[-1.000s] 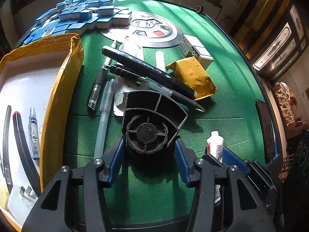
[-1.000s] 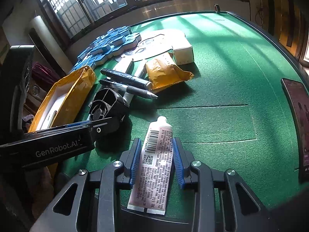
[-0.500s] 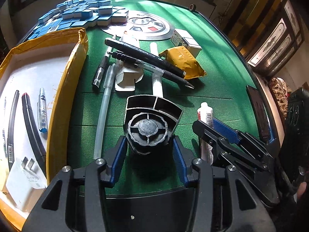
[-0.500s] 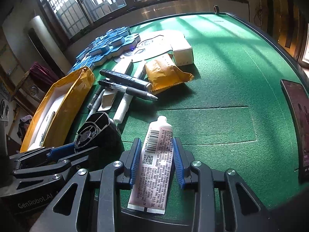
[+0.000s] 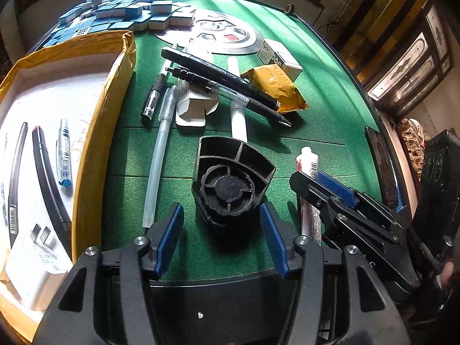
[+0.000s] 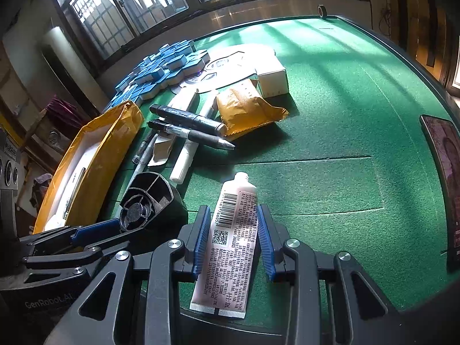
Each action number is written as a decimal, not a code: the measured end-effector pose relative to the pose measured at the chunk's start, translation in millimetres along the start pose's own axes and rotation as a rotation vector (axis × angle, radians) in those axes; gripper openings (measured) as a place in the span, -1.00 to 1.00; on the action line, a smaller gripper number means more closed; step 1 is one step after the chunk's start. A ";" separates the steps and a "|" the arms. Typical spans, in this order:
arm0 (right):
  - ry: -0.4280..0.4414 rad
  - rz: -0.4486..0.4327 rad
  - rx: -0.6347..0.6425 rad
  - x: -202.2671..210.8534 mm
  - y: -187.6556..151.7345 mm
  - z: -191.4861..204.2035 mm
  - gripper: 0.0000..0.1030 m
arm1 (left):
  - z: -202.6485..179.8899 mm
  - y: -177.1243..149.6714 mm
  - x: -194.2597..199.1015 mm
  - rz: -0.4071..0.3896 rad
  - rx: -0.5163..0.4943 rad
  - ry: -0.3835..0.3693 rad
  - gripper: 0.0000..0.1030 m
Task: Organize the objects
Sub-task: 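Carry the black part and white tube over the tray with both grippers, then lower the tube and black part into the tray and open both grippers, then move the right gripper to the black marker on the felt and grasp it, then grasp the white marker with the left gripper while the right gripper holds the black marker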
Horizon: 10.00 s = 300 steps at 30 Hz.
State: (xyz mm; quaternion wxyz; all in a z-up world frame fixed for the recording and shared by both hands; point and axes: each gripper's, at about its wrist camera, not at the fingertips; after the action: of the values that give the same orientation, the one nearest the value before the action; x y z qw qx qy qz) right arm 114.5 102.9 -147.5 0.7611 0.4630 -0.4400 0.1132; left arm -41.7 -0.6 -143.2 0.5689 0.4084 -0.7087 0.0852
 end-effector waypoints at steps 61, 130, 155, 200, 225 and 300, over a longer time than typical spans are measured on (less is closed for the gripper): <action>0.014 -0.103 0.049 28.5 10.2 36.8 -0.45 | 26.8 11.2 72.4 -0.107 0.117 -0.170 0.18; 0.286 0.015 0.265 -73.1 106.9 182.8 -0.45 | 234.7 47.9 88.6 -0.194 0.480 0.125 0.18; 0.157 0.041 0.316 -92.7 107.8 187.5 -0.34 | 239.7 37.5 89.5 -0.226 0.498 0.176 0.20; 0.220 0.002 0.038 -12.6 27.1 25.5 0.09 | 50.5 -9.3 74.2 -0.160 0.174 -0.012 0.29; 0.130 0.084 0.248 -65.3 96.6 20.5 -0.38 | 54.4 -7.5 70.1 -0.150 0.183 -0.045 0.30; 0.062 0.059 0.075 -9.7 7.7 3.6 -0.40 | -20.4 22.7 -16.4 0.035 -0.033 0.051 -0.42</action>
State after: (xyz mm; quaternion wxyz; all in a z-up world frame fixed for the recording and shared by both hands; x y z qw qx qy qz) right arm 102.3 106.5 -149.8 0.7528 0.4745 -0.4249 0.1662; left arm -41.8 34.0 -142.9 0.5918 0.3845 -0.7022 0.0938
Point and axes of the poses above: each gripper's, at about its wrist camera, not at the fingertips, and x roughly against the way its jaws point, z to its left, y to its top, and after that the axes turned 13 degrees about x, right-handed
